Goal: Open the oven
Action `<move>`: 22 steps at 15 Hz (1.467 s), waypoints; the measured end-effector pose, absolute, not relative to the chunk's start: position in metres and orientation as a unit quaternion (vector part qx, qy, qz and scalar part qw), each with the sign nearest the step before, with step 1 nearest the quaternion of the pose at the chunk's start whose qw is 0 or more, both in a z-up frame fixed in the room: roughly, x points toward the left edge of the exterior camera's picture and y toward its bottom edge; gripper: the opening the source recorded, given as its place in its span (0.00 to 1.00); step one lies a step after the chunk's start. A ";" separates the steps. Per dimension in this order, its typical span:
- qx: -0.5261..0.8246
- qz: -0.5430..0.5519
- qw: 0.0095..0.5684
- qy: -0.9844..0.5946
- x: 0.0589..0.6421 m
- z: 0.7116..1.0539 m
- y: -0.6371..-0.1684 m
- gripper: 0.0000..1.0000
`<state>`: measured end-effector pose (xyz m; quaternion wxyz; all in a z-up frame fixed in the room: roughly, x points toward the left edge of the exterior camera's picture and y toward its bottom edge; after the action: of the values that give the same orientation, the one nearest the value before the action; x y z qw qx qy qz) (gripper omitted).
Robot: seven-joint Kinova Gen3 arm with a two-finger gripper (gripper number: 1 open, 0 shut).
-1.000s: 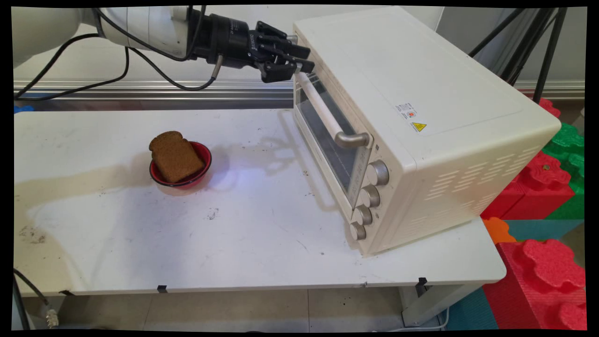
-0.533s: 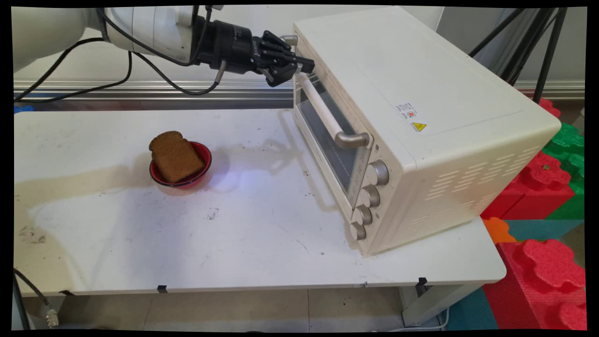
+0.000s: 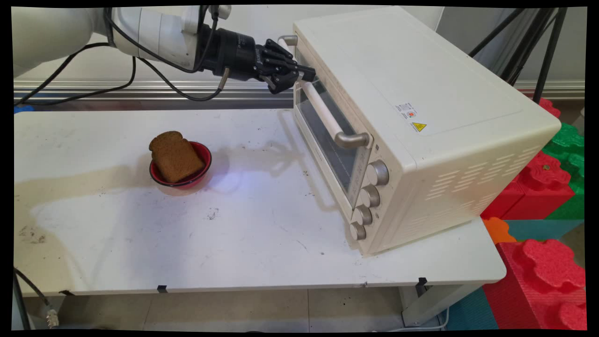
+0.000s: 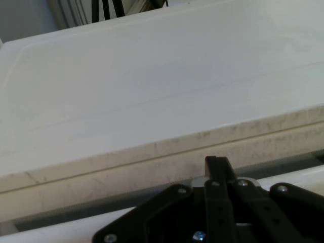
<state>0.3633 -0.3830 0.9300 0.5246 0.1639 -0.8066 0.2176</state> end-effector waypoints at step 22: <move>0.149 0.204 0.492 -0.833 0.402 0.906 -0.358 0.00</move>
<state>0.4015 -0.3584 0.9056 0.4923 0.1494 -0.8330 0.2036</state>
